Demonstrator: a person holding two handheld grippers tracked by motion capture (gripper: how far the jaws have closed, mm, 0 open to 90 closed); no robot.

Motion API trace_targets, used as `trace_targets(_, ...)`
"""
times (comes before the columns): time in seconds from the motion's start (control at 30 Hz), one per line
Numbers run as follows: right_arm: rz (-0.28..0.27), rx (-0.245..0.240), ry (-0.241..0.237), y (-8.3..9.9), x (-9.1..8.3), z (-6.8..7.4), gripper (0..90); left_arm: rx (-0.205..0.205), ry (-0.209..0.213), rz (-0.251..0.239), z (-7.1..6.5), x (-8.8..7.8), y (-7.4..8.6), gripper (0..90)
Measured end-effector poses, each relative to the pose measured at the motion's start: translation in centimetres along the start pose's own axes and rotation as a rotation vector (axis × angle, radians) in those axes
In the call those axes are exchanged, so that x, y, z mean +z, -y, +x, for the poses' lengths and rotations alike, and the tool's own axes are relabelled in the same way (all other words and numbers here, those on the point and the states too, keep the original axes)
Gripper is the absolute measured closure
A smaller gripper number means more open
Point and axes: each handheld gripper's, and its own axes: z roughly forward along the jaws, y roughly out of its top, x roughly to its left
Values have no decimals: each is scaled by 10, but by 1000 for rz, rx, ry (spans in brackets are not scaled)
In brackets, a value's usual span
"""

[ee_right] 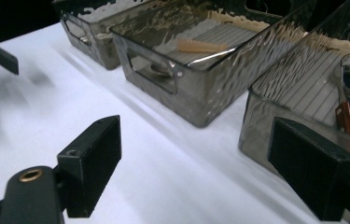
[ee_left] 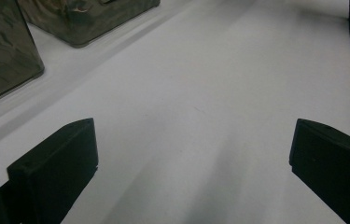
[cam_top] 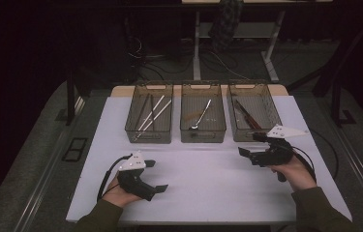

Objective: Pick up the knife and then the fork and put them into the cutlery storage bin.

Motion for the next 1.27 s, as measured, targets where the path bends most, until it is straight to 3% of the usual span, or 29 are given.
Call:
trace_targets(0.3, 1, -10, -9, 26, -6, 9, 174, -5, -7, -11, -2, -4, -1, 0)
trace_targets(0.6, 12, -9, -34, 50, -22, 17, 173, -10, -14, -18, -2, -5, -2, 0)
trace_targets(0.97, 53, -69, -50, 63, -23, 26, 173, -8, -5, -13, -3, -4, -1, 0)
trace_targets(1.27, 46, -58, -38, 63, -25, 23, 173, -5, -5, -12, -3, -3, -1, 0)
